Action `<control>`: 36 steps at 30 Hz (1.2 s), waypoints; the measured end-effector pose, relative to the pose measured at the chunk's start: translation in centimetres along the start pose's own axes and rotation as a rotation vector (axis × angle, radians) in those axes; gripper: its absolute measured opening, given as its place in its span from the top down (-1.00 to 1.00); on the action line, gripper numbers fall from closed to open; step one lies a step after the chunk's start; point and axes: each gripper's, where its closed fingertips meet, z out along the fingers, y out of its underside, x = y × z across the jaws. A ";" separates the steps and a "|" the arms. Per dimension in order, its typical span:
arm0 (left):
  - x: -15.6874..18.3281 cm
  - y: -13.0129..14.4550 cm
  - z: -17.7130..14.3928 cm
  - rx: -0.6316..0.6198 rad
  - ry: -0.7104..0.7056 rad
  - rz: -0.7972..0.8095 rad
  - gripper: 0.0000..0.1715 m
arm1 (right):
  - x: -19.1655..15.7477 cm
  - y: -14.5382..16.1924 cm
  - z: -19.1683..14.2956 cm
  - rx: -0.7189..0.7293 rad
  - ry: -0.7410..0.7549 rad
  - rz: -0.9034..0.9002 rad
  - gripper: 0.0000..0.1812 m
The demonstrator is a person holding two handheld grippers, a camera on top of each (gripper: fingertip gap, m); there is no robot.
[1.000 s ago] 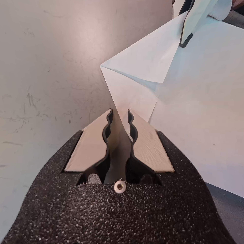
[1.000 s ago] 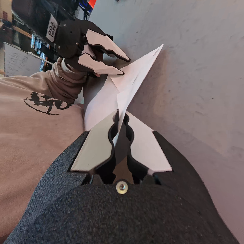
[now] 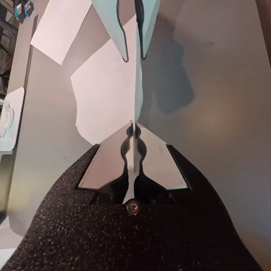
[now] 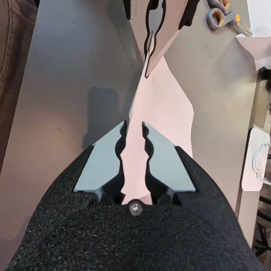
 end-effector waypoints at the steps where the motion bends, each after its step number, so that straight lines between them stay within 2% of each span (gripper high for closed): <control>1: 0.4 0.2 -0.2 0.018 0.010 -0.022 1.00 | 0.0 0.5 -0.2 0.025 0.024 0.005 0.72; 5: 0.4 0.5 -1.7 0.110 0.026 -0.103 1.00 | 0.7 2.7 -3.0 0.147 0.155 -0.001 0.46; 9: 0.0 0.2 -2.7 0.221 0.055 -0.180 1.00 | 0.4 5.2 -5.4 0.251 0.182 0.131 0.22; 12: -0.3 -0.1 -3.3 0.309 0.094 -0.242 1.00 | 0.1 5.6 -6.0 0.347 0.197 0.208 0.26; 16: -0.6 -0.7 -3.5 0.394 0.174 -0.312 1.00 | 1.0 6.0 -4.9 0.410 0.218 0.255 0.56; 20: -1.1 0.5 -2.1 0.301 0.184 -0.383 1.00 | 0.8 5.5 -3.4 0.455 0.049 0.345 1.00; 21: -1.3 1.1 -1.9 0.261 0.168 -0.396 0.97 | 0.9 5.6 -3.1 0.456 0.005 0.395 1.00; 23: -1.8 2.4 -1.6 0.170 0.122 -0.409 0.79 | 0.9 5.7 -2.9 0.469 -0.091 0.468 1.00; 25: -2.2 3.4 -1.8 0.118 0.090 -0.418 0.72 | 1.2 5.6 -3.2 0.493 -0.138 0.514 1.00; 30: -3.0 5.4 -2.1 0.039 0.029 -0.391 0.74 | 1.4 5.1 -3.8 0.567 -0.267 0.602 1.00; 34: -2.6 5.6 -1.5 0.027 0.076 -0.421 0.96 | 1.7 5.4 -3.7 0.566 -0.318 0.685 1.00; 36: -2.4 5.7 -1.3 0.020 0.108 -0.456 0.97 | 2.0 5.7 -3.6 0.557 -0.309 0.720 1.00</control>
